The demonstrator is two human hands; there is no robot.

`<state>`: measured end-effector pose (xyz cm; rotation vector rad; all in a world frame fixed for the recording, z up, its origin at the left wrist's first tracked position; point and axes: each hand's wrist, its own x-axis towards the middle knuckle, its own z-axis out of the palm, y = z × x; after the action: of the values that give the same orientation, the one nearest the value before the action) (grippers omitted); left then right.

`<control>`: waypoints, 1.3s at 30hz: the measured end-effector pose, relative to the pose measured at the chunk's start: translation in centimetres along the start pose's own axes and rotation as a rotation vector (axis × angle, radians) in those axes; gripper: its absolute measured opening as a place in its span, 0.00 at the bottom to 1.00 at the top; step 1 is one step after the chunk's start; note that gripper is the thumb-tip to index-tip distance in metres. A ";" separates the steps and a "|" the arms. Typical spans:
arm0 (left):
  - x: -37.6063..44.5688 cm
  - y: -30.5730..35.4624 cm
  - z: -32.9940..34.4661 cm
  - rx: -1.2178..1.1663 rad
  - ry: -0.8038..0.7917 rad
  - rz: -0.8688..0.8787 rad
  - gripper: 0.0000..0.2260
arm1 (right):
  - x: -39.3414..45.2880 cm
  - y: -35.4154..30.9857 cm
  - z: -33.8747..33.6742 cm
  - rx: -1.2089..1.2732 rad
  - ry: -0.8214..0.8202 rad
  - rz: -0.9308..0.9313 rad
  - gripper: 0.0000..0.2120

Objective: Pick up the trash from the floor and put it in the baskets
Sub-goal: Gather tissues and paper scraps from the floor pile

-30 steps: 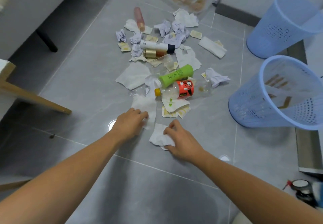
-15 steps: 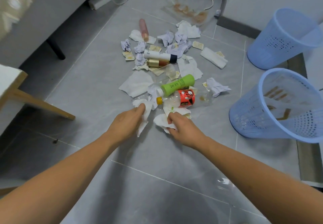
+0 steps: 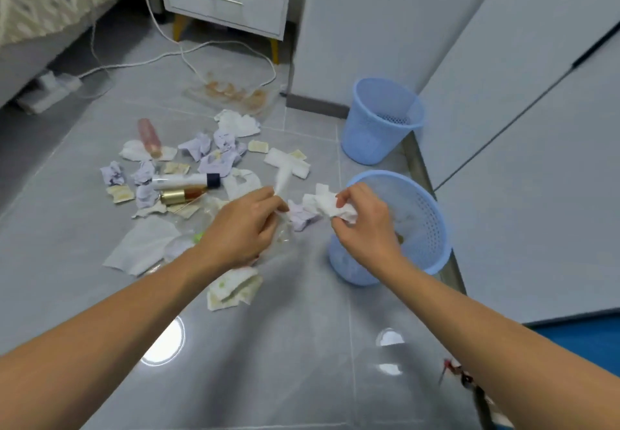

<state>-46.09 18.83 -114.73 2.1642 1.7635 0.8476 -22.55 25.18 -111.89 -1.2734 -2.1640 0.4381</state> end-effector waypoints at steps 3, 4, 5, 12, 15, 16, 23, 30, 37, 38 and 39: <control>5.4 4.9 2.6 -0.015 0.008 0.135 0.15 | 0.0 4.3 -5.1 -0.064 0.186 0.127 0.10; 6.9 6.5 3.7 -0.001 -0.010 0.166 0.16 | -0.3 5.7 -6.3 -0.085 0.221 0.155 0.10; 8.3 7.9 5.0 0.029 -0.033 0.188 0.16 | -0.6 7.1 -7.2 -0.107 0.239 0.176 0.10; 13.4 13.1 11.7 0.358 -0.356 0.124 0.15 | -1.9 12.1 -7.7 -0.221 0.031 0.296 0.12; 14.1 13.4 12.8 0.450 -0.566 0.044 0.19 | -1.4 12.3 -7.4 -0.275 -0.082 0.300 0.13; 14.2 13.4 13.0 0.483 -0.606 0.047 0.19 | -1.2 12.3 -7.2 -0.320 -0.127 0.298 0.13; 15.1 13.2 13.3 0.521 -0.843 0.081 0.20 | -0.2 11.5 -5.5 -0.483 -0.744 0.426 0.18; 15.4 12.9 9.5 0.350 -0.571 0.223 0.14 | 1.4 10.4 -7.0 -0.523 -0.560 0.313 0.26; 12.5 8.7 3.7 0.265 -0.259 0.257 0.09 | 2.4 6.9 -6.6 -0.451 -0.089 0.152 0.19; 11.7 7.7 2.7 0.245 -0.240 0.242 0.09 | 2.7 5.9 -6.1 -0.431 -0.044 0.107 0.17; 10.8 6.4 1.7 0.226 -0.223 0.215 0.09 | 3.2 4.8 -5.3 -0.409 -0.020 0.058 0.16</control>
<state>-38.72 27.73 -109.67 2.5159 1.6046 0.4420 -17.15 30.24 -109.39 -1.5542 -2.3142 0.0264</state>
